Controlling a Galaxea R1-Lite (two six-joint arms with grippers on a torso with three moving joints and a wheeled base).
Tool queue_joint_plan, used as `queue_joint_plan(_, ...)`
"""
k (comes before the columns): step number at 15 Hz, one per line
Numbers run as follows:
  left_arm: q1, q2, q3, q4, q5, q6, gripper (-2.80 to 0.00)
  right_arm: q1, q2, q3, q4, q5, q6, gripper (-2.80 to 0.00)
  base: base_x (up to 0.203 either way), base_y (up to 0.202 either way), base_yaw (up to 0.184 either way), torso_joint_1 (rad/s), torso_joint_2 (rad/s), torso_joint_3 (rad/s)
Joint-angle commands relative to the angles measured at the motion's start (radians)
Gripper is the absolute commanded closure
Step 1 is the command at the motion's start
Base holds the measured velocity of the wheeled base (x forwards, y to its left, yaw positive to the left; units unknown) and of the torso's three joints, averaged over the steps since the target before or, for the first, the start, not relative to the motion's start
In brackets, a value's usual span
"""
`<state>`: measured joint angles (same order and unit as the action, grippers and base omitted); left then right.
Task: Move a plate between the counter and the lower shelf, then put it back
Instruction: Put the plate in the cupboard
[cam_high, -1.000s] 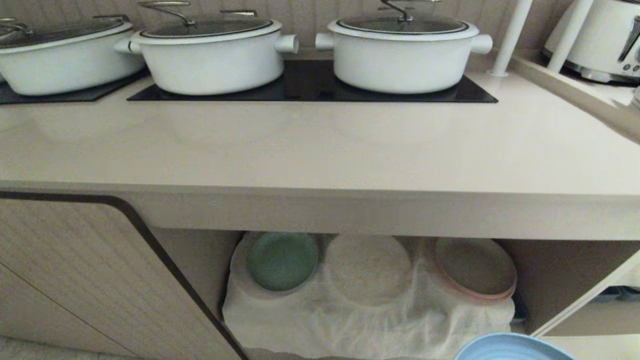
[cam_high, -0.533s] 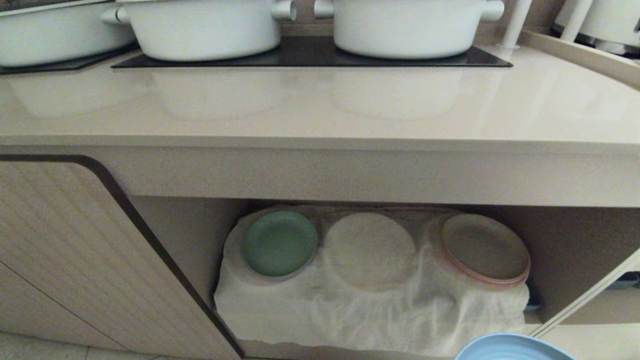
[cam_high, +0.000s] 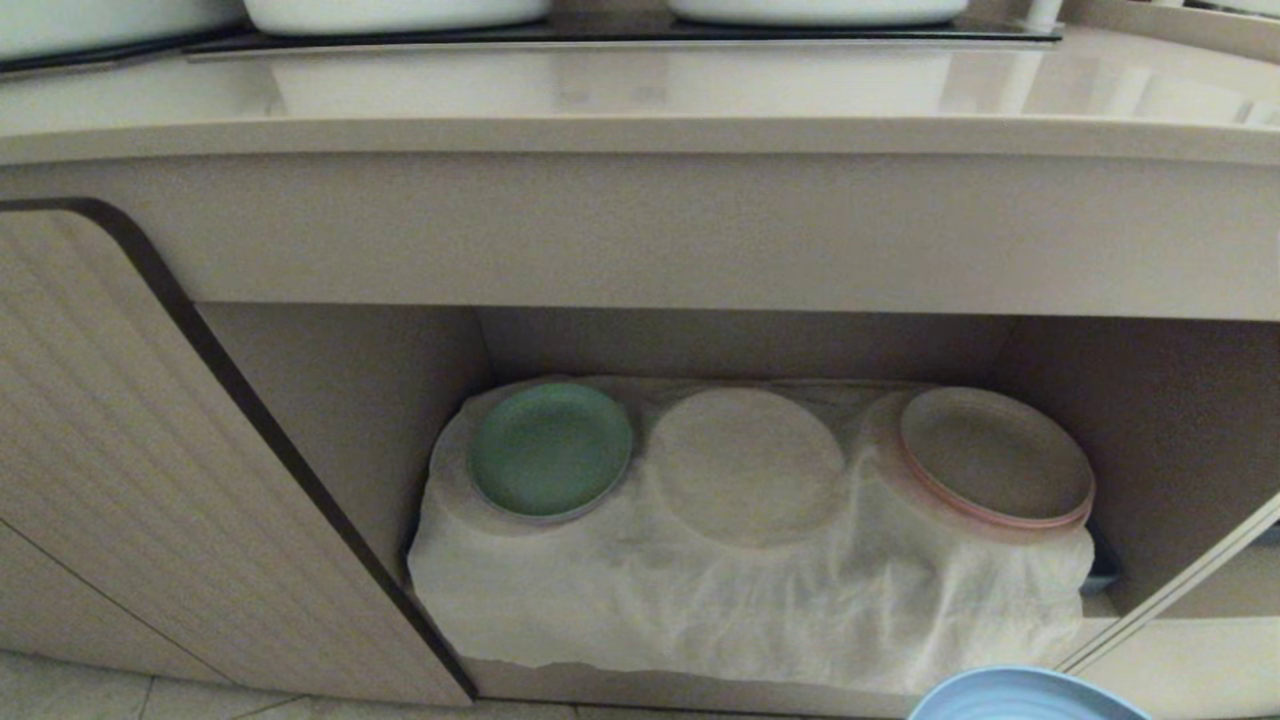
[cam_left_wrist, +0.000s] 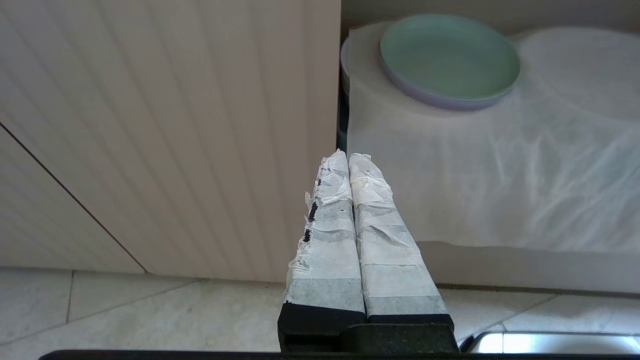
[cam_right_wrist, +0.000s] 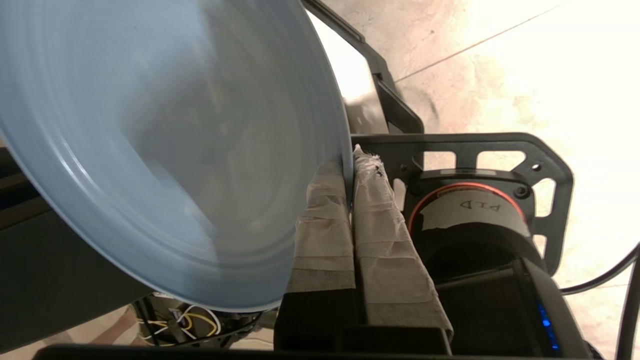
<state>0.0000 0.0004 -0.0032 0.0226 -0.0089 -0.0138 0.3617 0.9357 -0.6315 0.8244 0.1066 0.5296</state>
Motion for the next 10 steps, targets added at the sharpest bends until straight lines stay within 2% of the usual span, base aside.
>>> queue_joint_plan(1, 0.0, 0.0, 0.0, -0.001, 0.0, 0.0, 0.0, 0.0, 0.0, -0.002, 0.004, 0.001, 0.003, 0.0, 0.0, 0.0, 0.0, -0.036, 0.14, 0.105)
queue_joint_plan(10, 0.0, 0.0, 0.0, -0.001, 0.0, 0.0, 0.0, 0.0, 0.003, -0.005, 0.004, 0.002, 0.003, 0.0, 0.0, 0.0, 0.0, -0.003, 0.02, 0.015)
